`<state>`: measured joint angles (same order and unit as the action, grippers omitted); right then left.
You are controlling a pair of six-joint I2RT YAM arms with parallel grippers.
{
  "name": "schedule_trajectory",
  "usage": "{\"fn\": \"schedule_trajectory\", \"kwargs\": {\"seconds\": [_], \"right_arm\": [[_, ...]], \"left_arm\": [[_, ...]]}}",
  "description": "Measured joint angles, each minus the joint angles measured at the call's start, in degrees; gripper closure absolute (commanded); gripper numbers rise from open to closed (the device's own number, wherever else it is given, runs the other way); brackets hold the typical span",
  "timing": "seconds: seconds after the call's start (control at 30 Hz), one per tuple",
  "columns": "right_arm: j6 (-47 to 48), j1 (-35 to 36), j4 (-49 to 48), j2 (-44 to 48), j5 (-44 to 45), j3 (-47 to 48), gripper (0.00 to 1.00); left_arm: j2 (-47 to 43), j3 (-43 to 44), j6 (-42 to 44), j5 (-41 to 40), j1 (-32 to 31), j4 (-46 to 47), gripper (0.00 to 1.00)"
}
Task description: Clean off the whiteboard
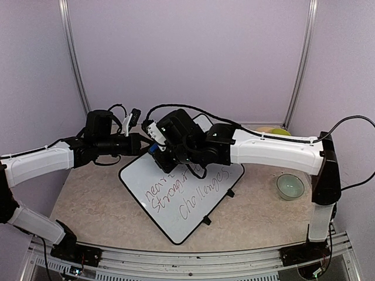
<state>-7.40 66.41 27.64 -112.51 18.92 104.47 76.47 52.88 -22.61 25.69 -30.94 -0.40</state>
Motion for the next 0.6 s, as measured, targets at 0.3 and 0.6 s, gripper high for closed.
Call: {"fn": "schedule_trajectory", "kwargs": {"seconds": [0.3, 0.6], "right_arm": [[0.5, -1.7, 0.6, 0.0, 1.9, -1.3, 0.76], [-1.2, -7.6, -1.0, 2.1, 1.3, -8.4, 0.77]], "left_arm": [[0.0, 0.0, 0.0, 0.0, 0.0, 0.0, 1.00], [0.1, 0.0, -0.1, -1.3, 0.3, -0.3, 1.00]]}}
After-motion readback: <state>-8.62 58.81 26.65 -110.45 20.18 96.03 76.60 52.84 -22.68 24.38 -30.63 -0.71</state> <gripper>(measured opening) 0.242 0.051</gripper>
